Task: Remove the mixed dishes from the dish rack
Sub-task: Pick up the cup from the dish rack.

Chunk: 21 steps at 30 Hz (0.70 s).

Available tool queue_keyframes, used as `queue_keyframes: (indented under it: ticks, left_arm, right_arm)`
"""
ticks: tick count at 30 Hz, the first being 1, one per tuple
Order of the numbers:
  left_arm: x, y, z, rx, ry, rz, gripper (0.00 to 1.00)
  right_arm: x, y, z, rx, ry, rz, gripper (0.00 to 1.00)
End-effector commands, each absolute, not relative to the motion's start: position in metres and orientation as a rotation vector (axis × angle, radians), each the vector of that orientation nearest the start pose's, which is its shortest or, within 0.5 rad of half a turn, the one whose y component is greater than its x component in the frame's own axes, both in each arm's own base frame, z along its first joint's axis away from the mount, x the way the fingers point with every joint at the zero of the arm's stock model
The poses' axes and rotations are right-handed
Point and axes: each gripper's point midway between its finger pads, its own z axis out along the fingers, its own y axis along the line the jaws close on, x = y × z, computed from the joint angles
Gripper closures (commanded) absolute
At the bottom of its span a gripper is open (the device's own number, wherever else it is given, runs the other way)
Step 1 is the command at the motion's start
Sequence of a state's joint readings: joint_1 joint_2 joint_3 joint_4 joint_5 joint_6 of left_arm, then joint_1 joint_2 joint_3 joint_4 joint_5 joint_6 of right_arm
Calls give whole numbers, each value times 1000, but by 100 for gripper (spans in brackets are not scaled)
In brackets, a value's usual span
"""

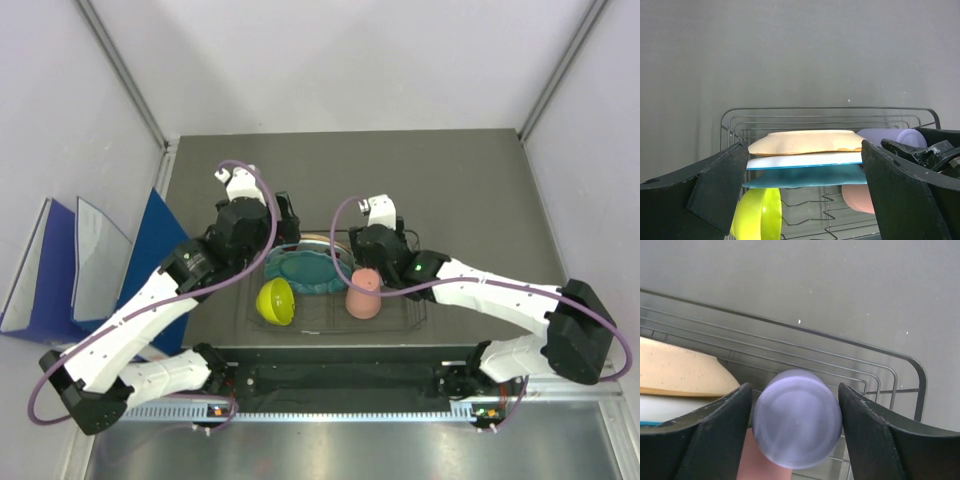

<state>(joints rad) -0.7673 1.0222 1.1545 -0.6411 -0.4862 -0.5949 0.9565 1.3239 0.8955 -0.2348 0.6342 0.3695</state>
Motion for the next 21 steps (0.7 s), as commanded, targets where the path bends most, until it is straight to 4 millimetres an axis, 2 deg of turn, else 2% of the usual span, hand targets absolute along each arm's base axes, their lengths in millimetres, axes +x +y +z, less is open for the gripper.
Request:
queue_keyframes:
  ticks: [1,5,10,13,14,16,19,21]
  left_arm:
    - [271,-177,287,-124,2004,-386,1]
    - [271,-177,286,-122,2008,-389,1]
    - [270,-177,284,-129,2011,-390,1]
    - [269,-177,282,-128,2015,-391,1]
    - [269,-177,282,-128,2017,-392,1]
    - [268,-177,282,-129,2016,-396,1]
    - [268,-175,283,-136,2013,-390,1]
    - [269,-175,285,-135,2006,-390,1]
  right_arm:
    - [276,242,157,-251,2068,97,32]
    - [273,242,158,-241,2074,85,15]
    - [268,243,157,-239,2076,83,17]
    - [267,241,153,-231,2082,80,30]
    - [267,241,154,-227,2080,82,43]
    - [267,240,157,-217,2071,89,57]
    - [270,235,171,-204,2039,76,62]
    - [273,232,191,-194,2000,64,62]
